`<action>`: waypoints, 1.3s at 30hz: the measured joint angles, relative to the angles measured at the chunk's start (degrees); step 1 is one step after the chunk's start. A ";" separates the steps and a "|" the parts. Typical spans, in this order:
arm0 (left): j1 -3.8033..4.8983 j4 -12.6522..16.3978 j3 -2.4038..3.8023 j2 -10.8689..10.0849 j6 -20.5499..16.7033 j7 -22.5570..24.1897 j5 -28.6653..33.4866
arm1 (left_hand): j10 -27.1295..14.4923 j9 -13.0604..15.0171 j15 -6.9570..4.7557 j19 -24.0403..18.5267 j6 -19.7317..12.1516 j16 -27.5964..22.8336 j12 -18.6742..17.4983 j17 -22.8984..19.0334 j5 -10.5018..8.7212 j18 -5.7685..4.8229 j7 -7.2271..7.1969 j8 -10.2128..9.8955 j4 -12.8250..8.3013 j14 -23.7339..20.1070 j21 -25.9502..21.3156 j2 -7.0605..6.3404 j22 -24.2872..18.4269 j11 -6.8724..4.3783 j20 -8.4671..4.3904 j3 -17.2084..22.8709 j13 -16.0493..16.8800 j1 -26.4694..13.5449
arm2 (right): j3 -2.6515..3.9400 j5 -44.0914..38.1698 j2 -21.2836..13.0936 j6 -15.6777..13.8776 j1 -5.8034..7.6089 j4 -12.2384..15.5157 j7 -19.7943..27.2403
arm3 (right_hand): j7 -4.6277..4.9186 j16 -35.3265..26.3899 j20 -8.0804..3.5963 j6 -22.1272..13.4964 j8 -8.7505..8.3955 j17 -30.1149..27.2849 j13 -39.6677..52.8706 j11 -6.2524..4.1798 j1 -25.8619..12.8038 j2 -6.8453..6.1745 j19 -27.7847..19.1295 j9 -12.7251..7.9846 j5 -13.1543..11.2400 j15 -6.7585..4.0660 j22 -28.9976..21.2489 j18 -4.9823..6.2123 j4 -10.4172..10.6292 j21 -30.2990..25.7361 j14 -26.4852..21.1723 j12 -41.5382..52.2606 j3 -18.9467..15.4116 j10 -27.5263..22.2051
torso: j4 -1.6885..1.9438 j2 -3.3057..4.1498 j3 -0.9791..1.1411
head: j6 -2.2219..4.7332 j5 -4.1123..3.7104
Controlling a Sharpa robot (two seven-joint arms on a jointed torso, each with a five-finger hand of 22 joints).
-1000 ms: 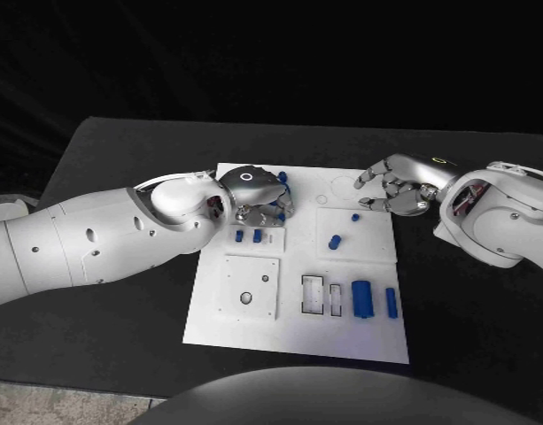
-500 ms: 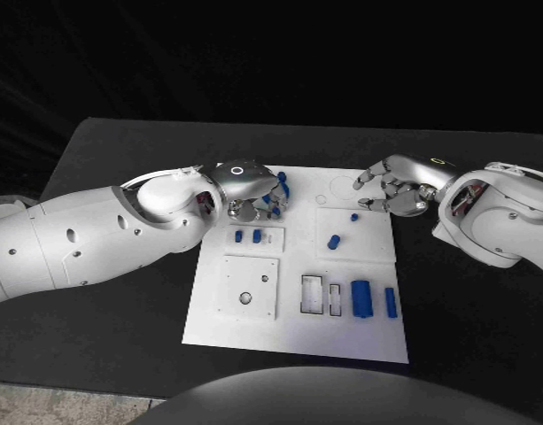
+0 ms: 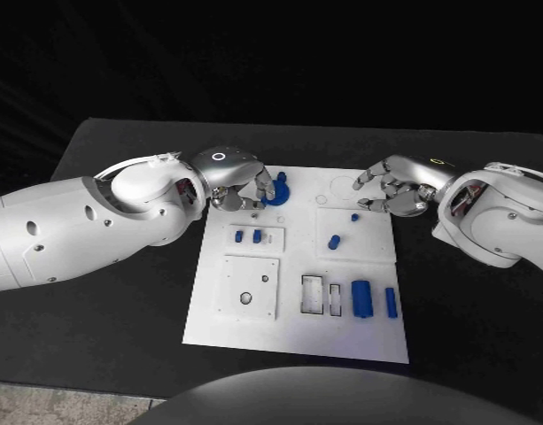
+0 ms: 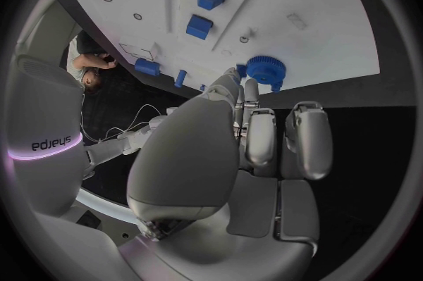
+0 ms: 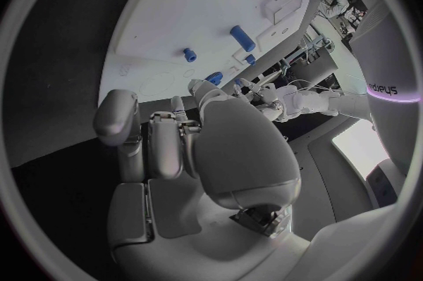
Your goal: Assemble the parts on the task board
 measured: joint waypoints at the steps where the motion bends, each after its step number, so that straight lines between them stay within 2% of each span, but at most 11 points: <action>1: -0.09 0.09 -0.06 -0.29 0.14 -0.21 0.06 | 0.00 0.00 0.04 0.00 0.00 0.00 0.00 -0.01 0.00 -0.01 0.00 0.00 0.00 -0.04 0.00 -0.04 0.00 0.00 0.00 0.00 0.00 -0.04 | 0.00 0.01 -0.03 0.00 0.00 0.00 0.00 | 0.00 0.00 0.00 0.00 0.00 0.00 0.00 0.00 0.00 0.00 0.00 0.00 0.00 0.00 0.00 0.00 0.00 0.00 0.00 0.00 0.00 0.00 | 0.02 0.00 0.00 | 0.00 -0.04; 6: -0.54 0.64 -0.38 -1.70 0.65 -1.42 0.15 | 0.21 0.00 0.20 0.00 0.00 0.00 -0.21 -0.01 0.00 0.00 0.00 0.00 0.00 -0.20 0.00 -0.04 0.00 0.21 0.00 0.00 -0.08 -0.04 | 0.00 0.05 -0.25 0.01 -0.05 -0.02 0.00 | 0.00 0.00 0.00 0.00 0.00 0.00 0.01 0.00 0.00 0.00 0.00 0.00 0.00 0.00 0.05 0.00 0.00 0.00 0.00 0.00 0.00 0.00 | 0.02 0.00 -0.05 | 0.00 -0.08; 12: -0.62 1.00 -0.55 -2.40 0.89 -2.63 0.13 | 0.21 -0.06 0.20 0.00 0.00 0.00 -0.21 -0.06 0.00 0.00 0.00 0.00 0.00 -0.20 0.00 -0.28 -0.01 0.21 0.00 0.00 -0.14 -0.28 | 0.00 0.08 -0.22 0.05 -0.11 -0.04 -0.01 | 0.00 0.00 0.00 0.00 0.00 0.00 0.03 0.00 0.00 0.00 0.00 0.00 0.00 0.00 0.04 0.00 0.00 0.00 0.00 0.00 0.00 0.00 | 0.04 -0.01 -0.05 | 0.00 0.19; 23: -1.19 0.64 -0.84 -2.48 0.67 -3.87 0.11 | 0.21 -0.25 0.20 0.00 -0.03 0.00 -0.58 -0.06 0.00 0.00 0.02 -0.14 0.26 -0.20 0.00 -0.28 -0.02 0.21 0.00 0.26 -0.34 -0.28 | 0.00 0.11 -0.10 0.16 -0.19 -0.07 -0.01 | -0.17 0.00 0.00 0.17 0.00 -0.07 0.01 0.00 0.00 0.00 0.00 -0.06 0.00 0.00 0.04 0.00 0.00 0.00 0.00 0.01 0.00 0.00 | -0.09 -0.02 -0.03 | 0.00 0.49; 26: -1.23 0.51 -0.85 -2.48 0.18 -4.09 0.11 | 0.21 -0.47 0.20 0.00 -0.23 0.00 -0.90 -0.06 0.60 0.00 0.21 -0.30 0.27 -0.20 0.00 -0.28 -0.02 0.21 0.00 0.36 -0.50 -0.28 | 0.00 0.11 -0.15 0.18 -0.20 -0.07 -0.01 | -0.17 0.00 0.00 0.17 0.00 -0.06 0.00 0.00 0.00 0.00 0.00 -0.05 0.00 0.00 0.03 0.00 0.00 0.00 0.00 0.01 0.00 0.00 | -0.13 -0.01 -0.02 | 0.00 0.49; 29: -1.24 0.31 -0.85 -2.47 -0.28 -4.34 0.08 | -0.24 -0.64 0.00 0.00 -0.23 -0.02 -1.48 -0.41 1.41 0.00 0.21 -0.53 -0.25 -0.41 0.00 -0.46 -0.02 0.65 0.00 0.88 -0.67 -0.10 | -0.01 0.11 -0.18 0.21 -0.23 -0.07 -0.01 | -0.17 0.00 0.00 0.17 0.00 -0.07 0.00 0.00 0.00 0.00 0.00 -0.05 0.00 0.00 0.03 0.00 0.00 0.00 0.00 0.01 0.00 0.00 | -0.13 -0.01 -0.01 | 0.00 0.47; 32: -1.26 0.11 -0.89 -2.38 -0.33 -4.56 -0.02 | -1.32 -0.91 0.10 -0.52 -0.57 -0.50 -1.87 -1.05 1.80 -0.01 0.28 -0.82 -0.68 -0.91 -0.77 -0.81 -0.02 0.47 0.09 1.31 -0.76 0.25 | -0.01 0.12 -0.18 0.23 -0.23 -0.07 -0.01 | -0.18 0.00 0.00 0.17 0.00 -0.06 0.00 0.00 0.00 0.00 0.00 -0.05 0.00 0.00 0.03 0.00 0.00 0.00 0.00 0.01 0.00 0.00 | -0.15 -0.01 0.01 | 0.00 0.48; 39: -1.27 -0.60 -0.97 -1.98 0.20 -4.96 -0.75 | -3.32 -1.89 0.00 -1.39 -2.69 -1.32 -2.55 -2.43 2.07 0.00 -0.61 -1.24 -1.83 -1.85 -1.80 -1.33 -0.03 0.13 0.10 2.46 -0.91 0.78 | -0.01 0.13 -0.16 0.23 -0.25 -0.07 -0.01 | -0.17 0.00 0.00 0.17 0.00 -0.06 0.01 0.00 0.00 0.00 0.00 -0.04 0.00 0.00 0.02 0.00 0.00 0.00 0.00 0.01 0.00 0.00 | -0.16 -0.03 0.03 | 0.00 0.49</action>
